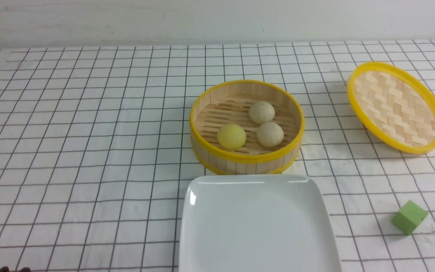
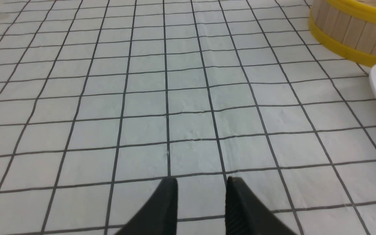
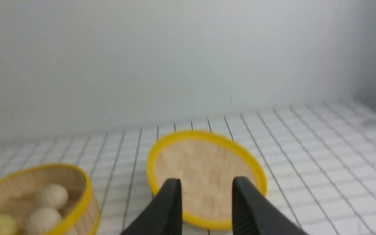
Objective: Put the steamed buns into the plate on the white-black tablecloth.
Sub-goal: 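Reach toward a bun in the bamboo steamer with the right gripper, then move the steamed bun from the bamboo steamer onto the white plate with the right gripper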
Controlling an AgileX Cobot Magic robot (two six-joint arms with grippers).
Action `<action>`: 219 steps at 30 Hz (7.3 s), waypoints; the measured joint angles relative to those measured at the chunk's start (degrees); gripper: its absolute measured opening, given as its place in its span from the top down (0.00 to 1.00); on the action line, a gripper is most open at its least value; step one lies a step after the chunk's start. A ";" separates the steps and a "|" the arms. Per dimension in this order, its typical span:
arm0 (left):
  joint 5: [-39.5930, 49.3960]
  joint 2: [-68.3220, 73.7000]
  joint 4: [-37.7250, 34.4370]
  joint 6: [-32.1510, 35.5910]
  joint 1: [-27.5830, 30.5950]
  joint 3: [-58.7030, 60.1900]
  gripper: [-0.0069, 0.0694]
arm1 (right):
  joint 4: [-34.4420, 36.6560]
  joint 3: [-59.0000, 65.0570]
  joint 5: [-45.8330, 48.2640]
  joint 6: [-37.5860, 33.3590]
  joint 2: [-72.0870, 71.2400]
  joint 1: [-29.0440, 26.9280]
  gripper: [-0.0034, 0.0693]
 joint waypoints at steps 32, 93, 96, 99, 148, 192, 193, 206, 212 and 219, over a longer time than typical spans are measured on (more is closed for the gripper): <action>0.00 0.00 0.00 0.00 0.00 0.00 0.59 | 16.84 -15.75 14.59 -0.06 -0.26 0.00 0.62; 14.06 48.17 -32.97 34.39 0.00 -51.28 0.59 | 34.06 -79.54 47.67 -48.28 96.62 13.02 0.62; 13.85 52.68 -37.08 37.42 0.00 -53.07 0.59 | 31.48 -81.56 45.65 -48.28 101.16 15.03 0.62; 13.79 56.41 -41.56 41.48 0.00 -53.99 0.59 | 28.90 -83.12 42.89 -48.28 106.66 16.30 0.62; 15.76 61.30 -50.82 52.66 0.00 -54.11 0.59 | 17.06 -91.95 41.20 -42.68 129.59 23.83 0.39; 15.72 61.35 -51.38 52.66 0.00 -54.11 0.59 | 21.29 -71.06 49.01 -22.70 90.62 23.87 0.92; 15.72 61.35 -51.44 52.66 0.00 -54.11 0.59 | 22.03 -67.27 48.81 -24.42 91.03 23.87 0.92; 15.78 61.35 -51.80 52.66 0.00 -54.11 0.59 | 25.46 -52.46 37.16 -40.73 102.78 23.87 0.91; 15.83 61.35 -51.87 52.66 0.00 -54.11 0.59 | 25.99 -52.44 33.58 -44.21 105.81 23.87 0.91; 15.83 61.35 -51.87 52.66 0.00 -54.11 0.59 | 25.80 -52.44 33.07 -45.20 107.74 23.87 0.88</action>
